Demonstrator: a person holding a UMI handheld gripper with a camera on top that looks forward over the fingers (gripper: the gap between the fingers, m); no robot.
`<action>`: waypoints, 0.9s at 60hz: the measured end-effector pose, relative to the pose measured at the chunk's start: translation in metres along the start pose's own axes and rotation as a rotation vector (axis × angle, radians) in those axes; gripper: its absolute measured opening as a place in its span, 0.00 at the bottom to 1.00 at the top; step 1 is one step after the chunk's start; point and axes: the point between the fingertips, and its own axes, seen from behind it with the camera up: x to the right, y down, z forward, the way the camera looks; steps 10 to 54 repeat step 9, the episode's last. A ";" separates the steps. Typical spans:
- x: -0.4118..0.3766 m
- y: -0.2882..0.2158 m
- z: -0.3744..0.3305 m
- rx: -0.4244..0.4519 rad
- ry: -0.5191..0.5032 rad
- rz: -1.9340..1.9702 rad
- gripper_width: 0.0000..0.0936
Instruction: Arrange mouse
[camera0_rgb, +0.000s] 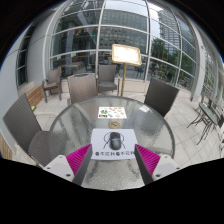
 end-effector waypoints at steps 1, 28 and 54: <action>0.000 0.000 0.000 -0.001 0.000 0.000 0.91; -0.003 0.005 0.000 -0.009 -0.009 0.002 0.91; -0.003 0.005 0.000 -0.009 -0.009 0.002 0.91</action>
